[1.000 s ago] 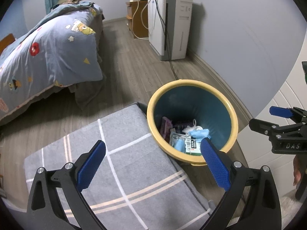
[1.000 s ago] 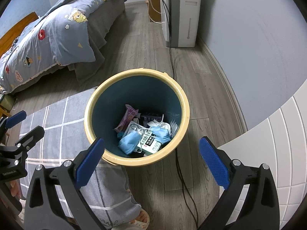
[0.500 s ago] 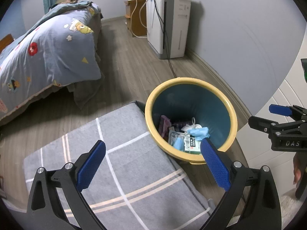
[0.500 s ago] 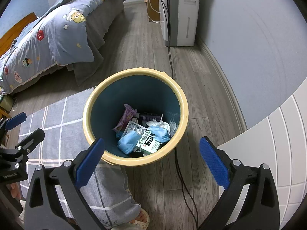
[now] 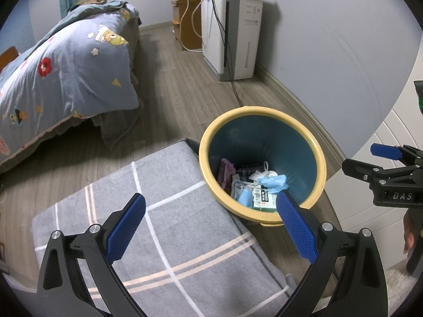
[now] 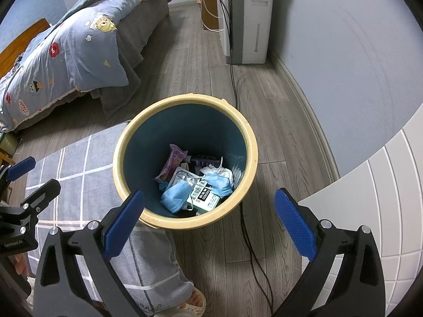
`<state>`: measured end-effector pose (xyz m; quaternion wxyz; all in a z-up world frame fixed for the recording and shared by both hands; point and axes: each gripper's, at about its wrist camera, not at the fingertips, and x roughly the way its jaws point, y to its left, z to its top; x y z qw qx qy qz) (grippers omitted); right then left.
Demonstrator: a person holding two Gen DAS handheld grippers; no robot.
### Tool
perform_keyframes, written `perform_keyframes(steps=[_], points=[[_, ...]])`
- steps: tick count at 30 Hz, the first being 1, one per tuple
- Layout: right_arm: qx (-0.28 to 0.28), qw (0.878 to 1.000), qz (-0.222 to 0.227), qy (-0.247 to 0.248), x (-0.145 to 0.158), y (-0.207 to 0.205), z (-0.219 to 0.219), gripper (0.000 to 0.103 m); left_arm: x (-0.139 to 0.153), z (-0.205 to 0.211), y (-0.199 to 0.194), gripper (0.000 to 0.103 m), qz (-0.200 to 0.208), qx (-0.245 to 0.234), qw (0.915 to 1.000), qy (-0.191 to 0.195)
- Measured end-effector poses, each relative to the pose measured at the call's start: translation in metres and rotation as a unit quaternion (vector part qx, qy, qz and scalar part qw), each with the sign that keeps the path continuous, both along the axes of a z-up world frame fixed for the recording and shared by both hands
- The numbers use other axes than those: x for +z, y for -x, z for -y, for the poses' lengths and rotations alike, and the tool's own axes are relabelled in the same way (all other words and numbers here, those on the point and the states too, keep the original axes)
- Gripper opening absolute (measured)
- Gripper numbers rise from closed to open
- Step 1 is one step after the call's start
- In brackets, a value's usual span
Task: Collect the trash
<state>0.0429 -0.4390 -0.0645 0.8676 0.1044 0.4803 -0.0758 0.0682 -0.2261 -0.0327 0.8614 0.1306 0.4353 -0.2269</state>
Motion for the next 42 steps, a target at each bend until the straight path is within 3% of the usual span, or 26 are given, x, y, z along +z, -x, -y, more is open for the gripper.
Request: perform_keyframes(steps=[32,39,42], points=[[-0.004,1.000,-0.006,0.002,0.001,0.000,0.002,0.097,-0.001,0.003,0.004,0.098,-0.001,-0.020,0.9998,0.007],[-0.031,0.999,-0.020,-0.010,-0.003,-0.001,0.009,0.097,-0.003,-0.002,0.003,0.098,-0.019,-0.019,0.9996,-0.005],[-0.075,0.995,-0.033,-0.051,-0.007,-0.004,0.012,0.097,0.007,-0.013,0.009,0.098,-0.016,-0.017,0.9997,-0.012]])
